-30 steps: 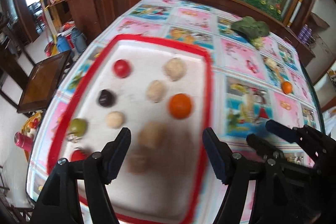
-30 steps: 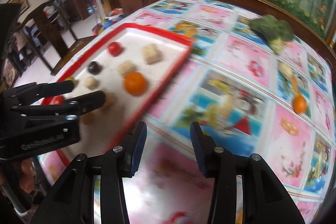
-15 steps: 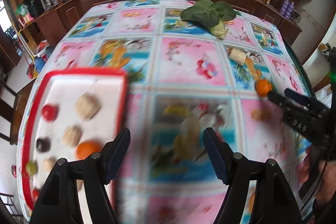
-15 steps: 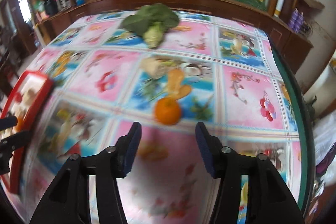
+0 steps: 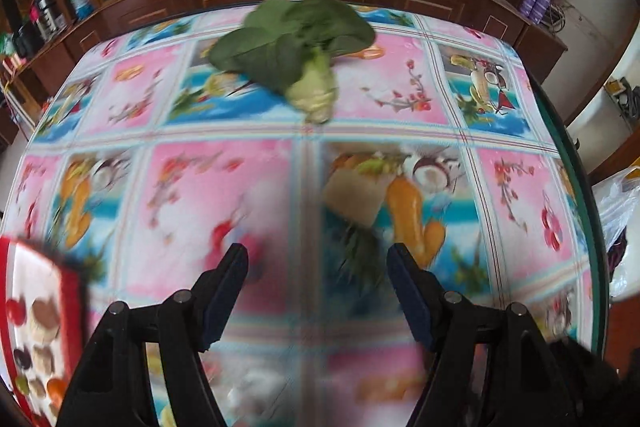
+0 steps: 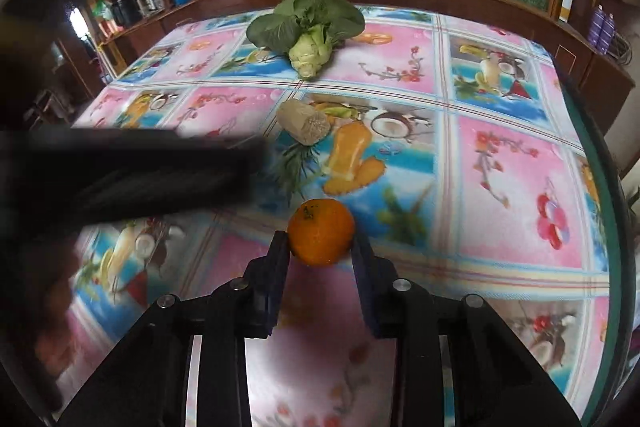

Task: Organize fruits
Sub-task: 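Move both grippers back toward the last orange and beige piece, then grasp the last orange with the right gripper while the left gripper grasps a beige piece, then carry the orange and beige piece into the tray and open both grippers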

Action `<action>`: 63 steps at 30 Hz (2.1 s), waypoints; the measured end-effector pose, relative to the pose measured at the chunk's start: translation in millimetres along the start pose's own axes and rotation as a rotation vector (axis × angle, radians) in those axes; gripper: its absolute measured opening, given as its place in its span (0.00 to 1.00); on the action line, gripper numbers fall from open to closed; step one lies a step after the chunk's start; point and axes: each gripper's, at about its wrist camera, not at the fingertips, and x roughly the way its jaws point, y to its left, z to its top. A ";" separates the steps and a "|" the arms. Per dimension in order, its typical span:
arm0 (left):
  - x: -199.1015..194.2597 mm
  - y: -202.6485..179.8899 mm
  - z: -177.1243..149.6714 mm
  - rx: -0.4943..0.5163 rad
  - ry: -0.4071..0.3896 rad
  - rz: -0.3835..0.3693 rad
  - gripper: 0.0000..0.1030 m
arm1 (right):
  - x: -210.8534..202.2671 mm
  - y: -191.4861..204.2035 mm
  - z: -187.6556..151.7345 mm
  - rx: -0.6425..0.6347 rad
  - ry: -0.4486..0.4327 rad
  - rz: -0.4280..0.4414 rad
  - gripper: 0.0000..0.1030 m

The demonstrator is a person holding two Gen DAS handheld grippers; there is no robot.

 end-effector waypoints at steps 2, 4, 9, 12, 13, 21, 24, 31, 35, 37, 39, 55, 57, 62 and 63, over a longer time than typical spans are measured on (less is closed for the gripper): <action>11.8 -7.2 6.9 0.007 0.002 0.016 0.72 | -5.9 -6.0 -6.2 -0.005 -0.005 0.003 0.30; 23.4 -12.2 11.5 0.013 0.013 0.026 0.72 | -12.6 -14.3 -13.7 -0.006 -0.009 0.007 0.30; 26.7 -14.1 11.1 0.025 -0.035 0.024 0.40 | -18.5 -31.3 -21.7 0.030 -0.008 0.020 0.30; 20.7 -7.7 5.5 0.013 -0.045 -0.022 0.39 | -20.3 -37.3 -23.3 0.049 -0.016 0.022 0.30; 18.1 -4.9 2.4 0.011 -0.045 -0.034 0.39 | -20.6 -39.0 -24.0 0.057 -0.016 0.025 0.30; -23.5 22.0 -57.3 -0.022 -0.016 -0.115 0.39 | -31.6 -38.6 -36.7 0.075 -0.018 0.031 0.30; -38.5 30.7 -87.8 -0.023 0.004 -0.116 0.39 | -38.9 -35.5 -44.2 0.072 -0.017 0.037 0.30; -75.6 57.5 -148.6 -0.081 0.003 -0.163 0.39 | -63.0 -19.1 -64.1 0.052 -0.014 0.036 0.30; -96.0 74.3 -171.4 -0.119 -0.009 -0.171 0.39 | -74.0 -3.6 -78.6 0.040 0.001 0.038 0.31; -106.8 83.9 -182.1 -0.136 -0.021 -0.175 0.39 | -76.6 6.5 -84.1 0.028 0.010 0.040 0.31; -115.2 92.7 -191.5 -0.151 -0.032 -0.175 0.39 | -79.2 21.1 -90.5 0.007 0.014 0.040 0.31; -161.6 241.0 -251.8 -0.352 -0.091 0.033 0.39 | -74.7 181.3 -57.3 -0.154 0.003 0.242 0.30; -160.5 261.6 -258.4 -0.378 -0.083 0.068 0.39 | -71.8 202.6 -52.4 -0.187 -0.001 0.256 0.30; -155.4 293.2 -266.0 -0.425 -0.075 0.099 0.39 | -57.5 253.1 -46.4 -0.261 0.013 0.296 0.30; -153.0 296.7 -266.3 -0.428 -0.072 0.102 0.39 | -55.3 259.7 -46.4 -0.272 0.016 0.301 0.30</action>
